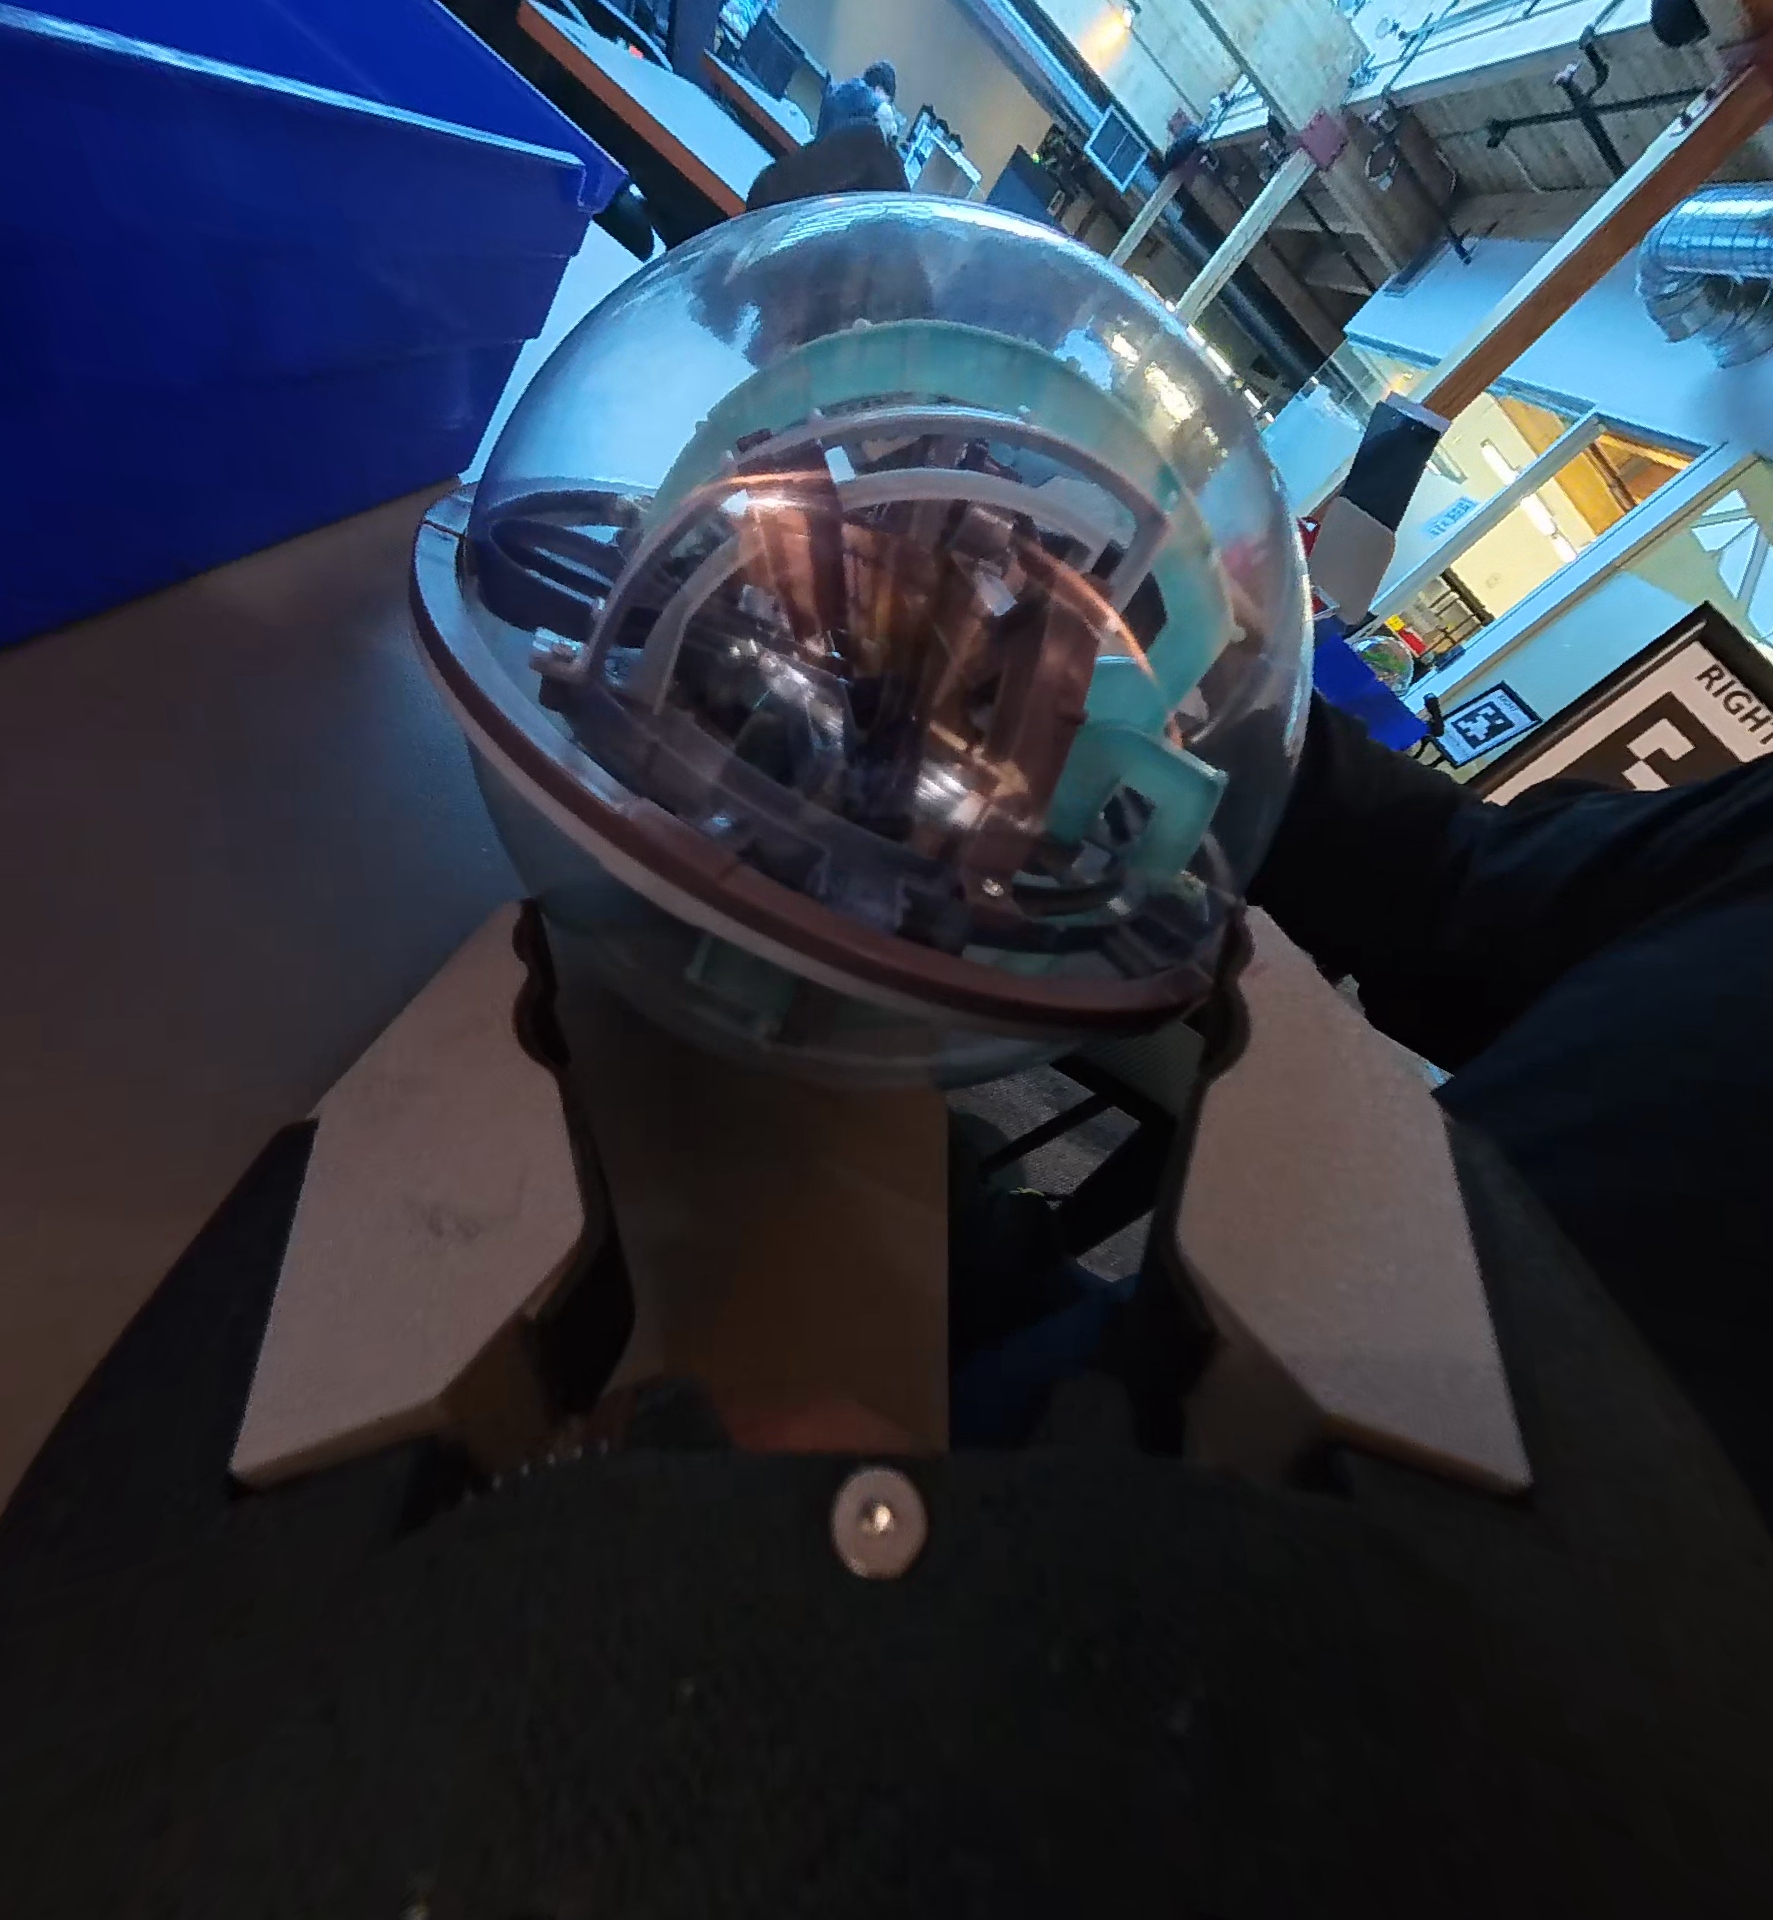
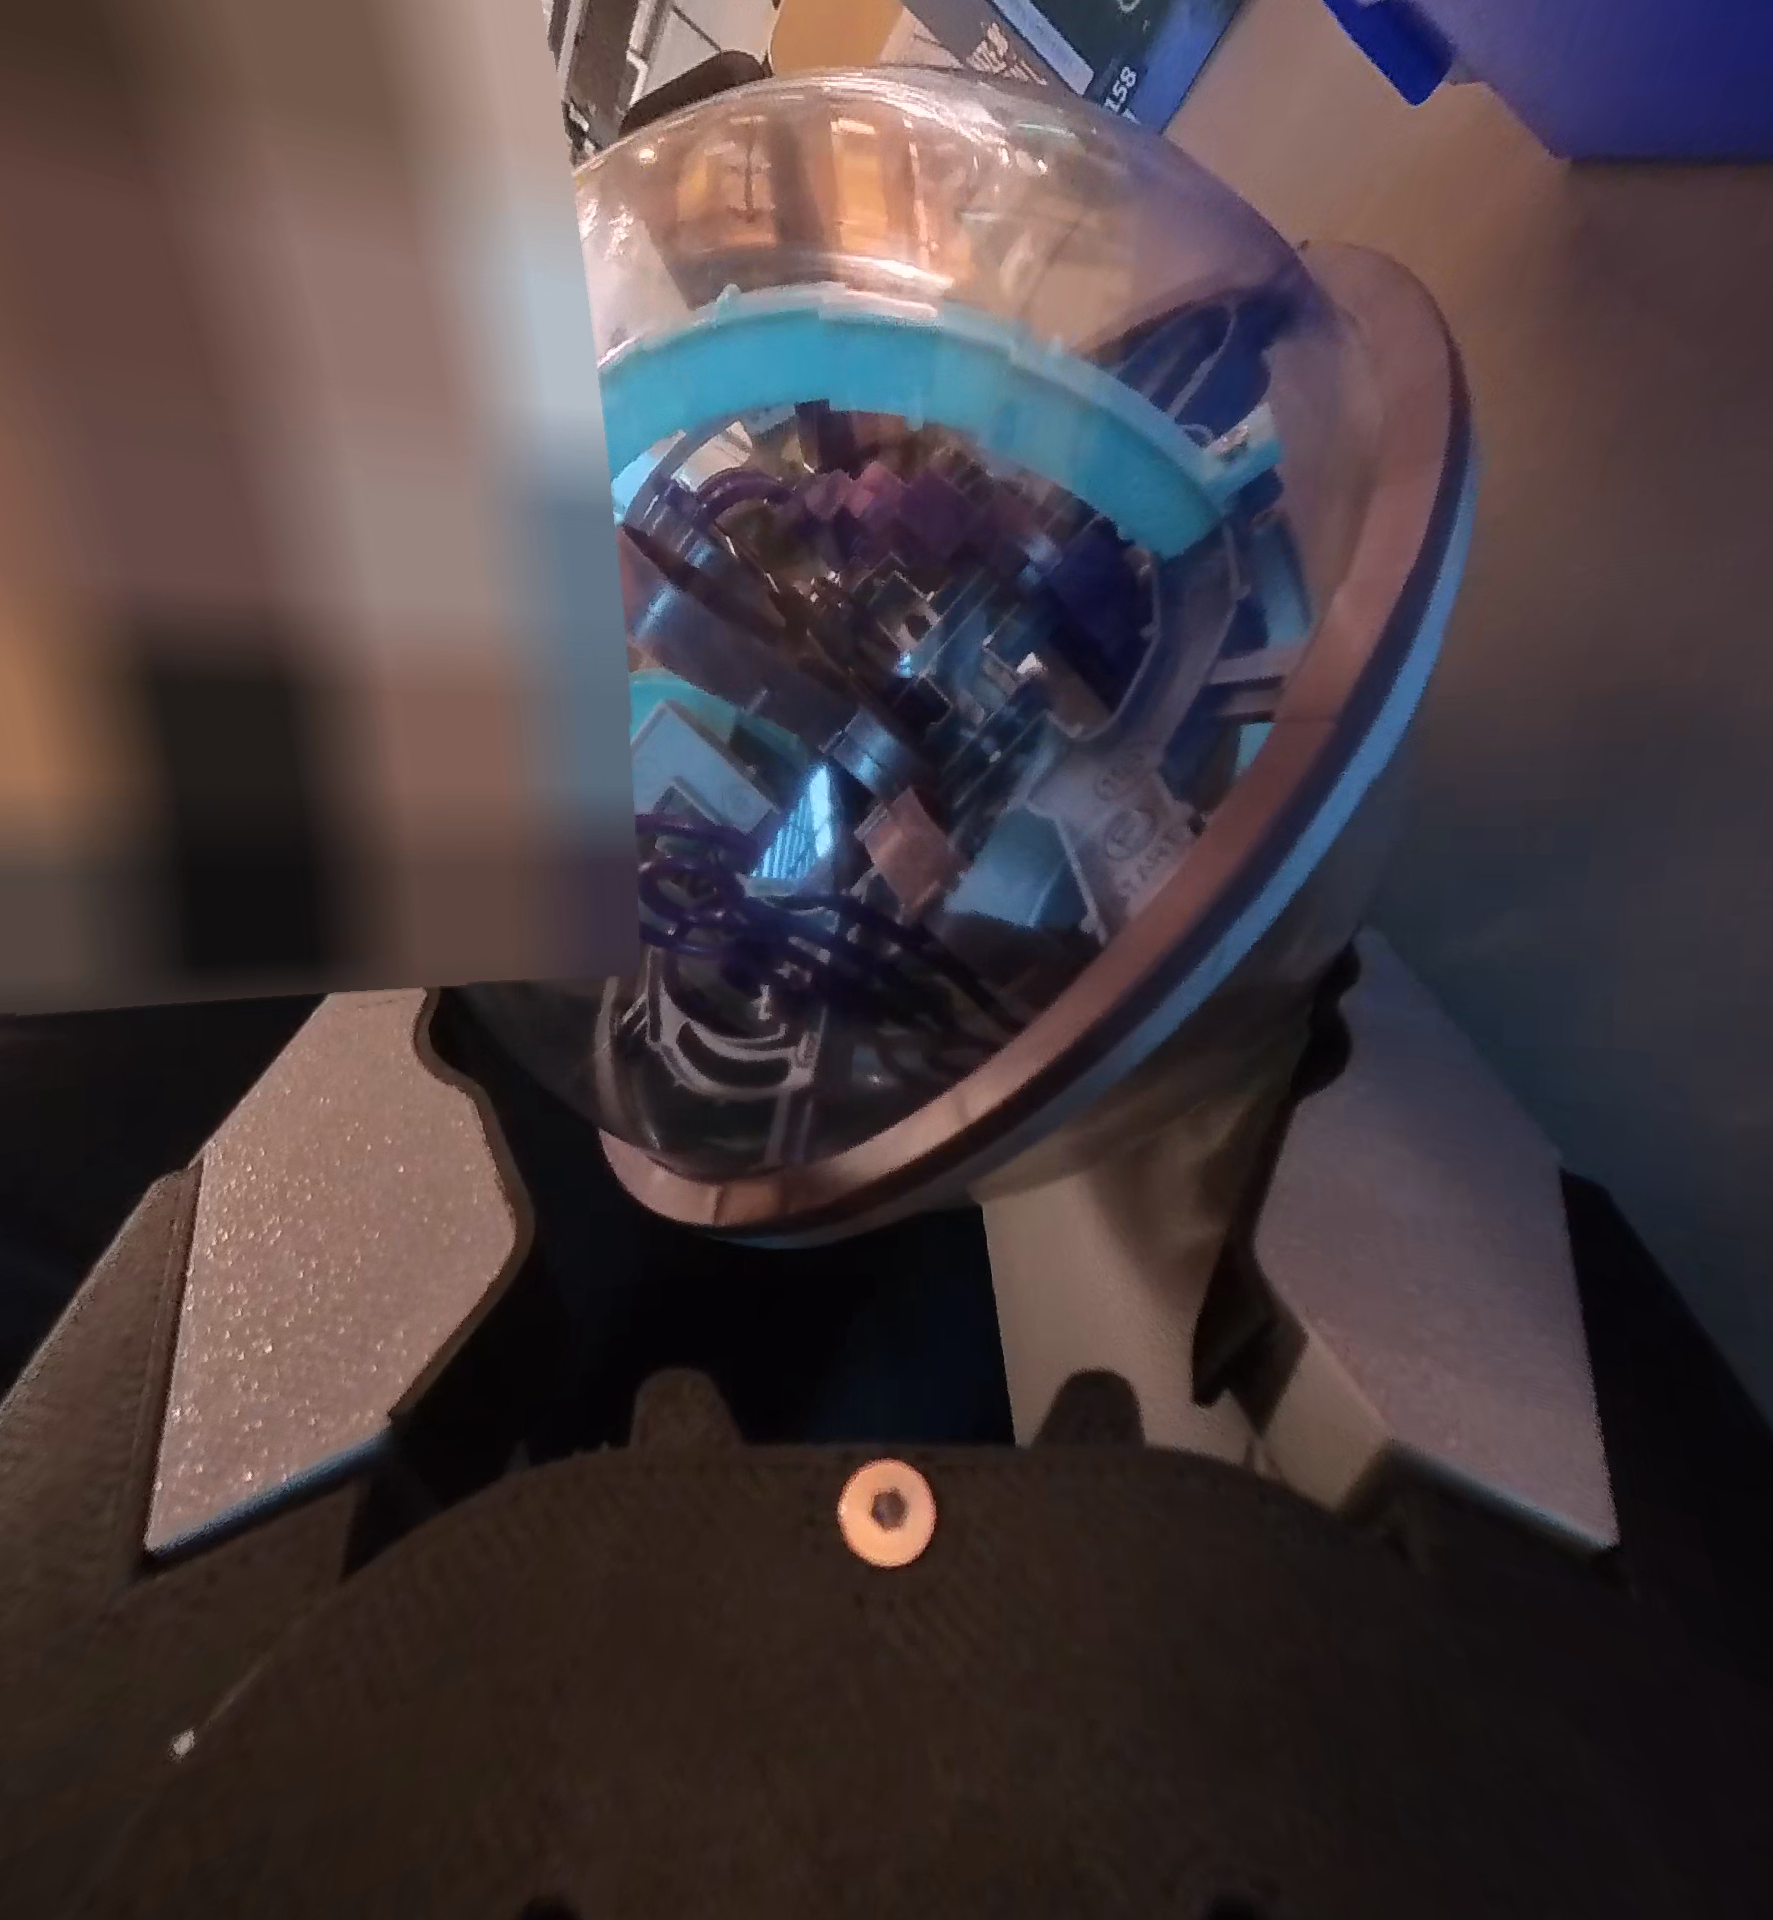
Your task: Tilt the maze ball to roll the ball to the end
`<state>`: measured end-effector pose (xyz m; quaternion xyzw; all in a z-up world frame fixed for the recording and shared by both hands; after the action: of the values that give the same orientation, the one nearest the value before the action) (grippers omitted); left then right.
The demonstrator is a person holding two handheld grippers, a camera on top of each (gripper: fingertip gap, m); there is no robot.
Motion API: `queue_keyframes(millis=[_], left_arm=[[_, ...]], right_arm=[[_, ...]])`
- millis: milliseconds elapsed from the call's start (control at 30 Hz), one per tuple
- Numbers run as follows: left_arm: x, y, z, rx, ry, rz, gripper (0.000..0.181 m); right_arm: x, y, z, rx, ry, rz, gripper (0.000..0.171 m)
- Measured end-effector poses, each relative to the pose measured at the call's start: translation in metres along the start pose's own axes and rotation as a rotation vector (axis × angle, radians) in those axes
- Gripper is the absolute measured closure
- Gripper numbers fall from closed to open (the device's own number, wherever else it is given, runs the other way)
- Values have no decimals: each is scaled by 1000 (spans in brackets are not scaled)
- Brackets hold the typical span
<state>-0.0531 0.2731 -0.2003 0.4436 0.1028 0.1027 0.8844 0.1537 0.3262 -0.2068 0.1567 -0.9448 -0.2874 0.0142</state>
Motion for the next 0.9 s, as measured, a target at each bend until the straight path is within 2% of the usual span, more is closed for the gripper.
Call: queue_keyframes(millis=[33,200,667,900], left_arm=[[0,0,0,2,1,1,58],[2,-2,2,14,16,-9,58],[16,-1,0,-11,72,0,52],[19,-6,-1,-156,-56,-87,58]], right_arm=[[0,0,0,-2,0,-3,17],[-1,1,1,-16,1,-13,17],[-10,7,9,71,22,101,18],[-22,11,10,205,37,148,18]])
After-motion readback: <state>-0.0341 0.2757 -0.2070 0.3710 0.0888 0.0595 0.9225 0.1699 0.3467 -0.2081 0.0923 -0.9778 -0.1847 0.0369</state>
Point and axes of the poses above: each gripper's, where its closed fingertips meet, x out along the fingers, y out of its top, z = x × y across the jaws, the point moved 9 cm from there along -x, back along the fingers, and after that the axes turned 5 degrees about z, right-handed, at the moved point
